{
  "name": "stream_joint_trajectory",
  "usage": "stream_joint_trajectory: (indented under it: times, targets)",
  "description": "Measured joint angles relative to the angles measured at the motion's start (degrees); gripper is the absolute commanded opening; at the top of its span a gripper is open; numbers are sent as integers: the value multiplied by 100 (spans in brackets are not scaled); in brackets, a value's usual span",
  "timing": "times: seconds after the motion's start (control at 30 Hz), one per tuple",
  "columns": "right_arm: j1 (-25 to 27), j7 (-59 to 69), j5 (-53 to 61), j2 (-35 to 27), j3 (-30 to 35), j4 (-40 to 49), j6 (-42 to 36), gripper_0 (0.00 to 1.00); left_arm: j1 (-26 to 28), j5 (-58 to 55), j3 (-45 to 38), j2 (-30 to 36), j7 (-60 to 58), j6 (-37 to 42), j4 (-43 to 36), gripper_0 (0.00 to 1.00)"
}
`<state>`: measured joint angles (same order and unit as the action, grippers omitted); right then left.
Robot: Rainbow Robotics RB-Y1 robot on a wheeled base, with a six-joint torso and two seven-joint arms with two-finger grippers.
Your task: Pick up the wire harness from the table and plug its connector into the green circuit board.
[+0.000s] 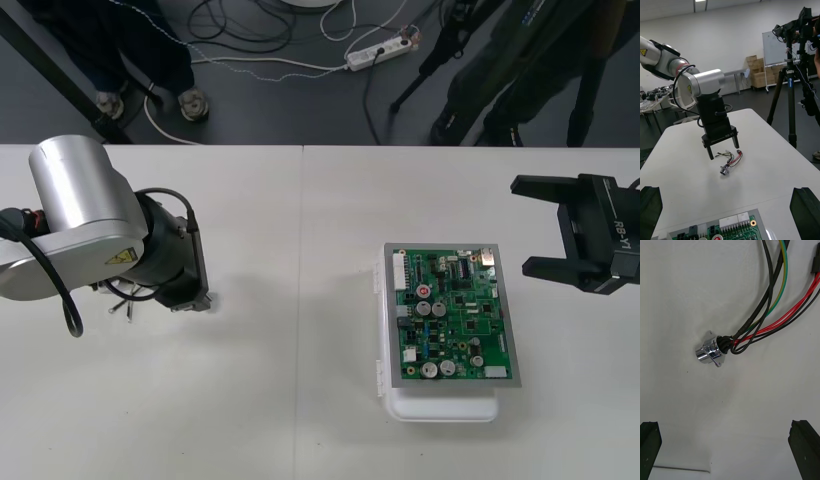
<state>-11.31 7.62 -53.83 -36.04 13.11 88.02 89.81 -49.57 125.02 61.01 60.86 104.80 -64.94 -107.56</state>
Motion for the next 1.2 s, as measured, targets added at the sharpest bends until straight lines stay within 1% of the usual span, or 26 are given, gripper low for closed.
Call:
stream_joint_trajectory:
  times: [0.13,0.27,0.37,0.43,0.57,0.73,1.03,1.13,1.2]
  targets:
    - [-29,-2,39,0,-15,-1,0,100,-2,182,205,0,407,253,0,100]
    - [-87,-71,72,0,-119,-2,0,100,-41,404,428,0,1422,469,0,100]
    - [-119,-283,140,0,-250,-4,0,100,-171,593,707,1,2152,604,0,100]
    - [-129,-397,181,-2,-356,-4,0,100,-311,737,968,1,2360,690,0,100]
    - [-135,-748,206,-13,-603,-6,0,100,-614,1059,1492,2,2360,869,3,100]
    - [-140,-1146,210,-61,-812,-6,0,100,-826,1400,1895,2,2360,1111,138,100]
    - [-193,-1148,230,-77,-899,-6,0,100,-896,1619,2134,-69,2360,1276,572,100]
    - [-200,-1149,343,-89,-947,-6,0,100,-897,1633,2247,-97,2360,1288,627,97]
    - [-206,-1149,410,-94,-989,-4,0,100,-898,1638,2350,-124,2360,1289,668,96]
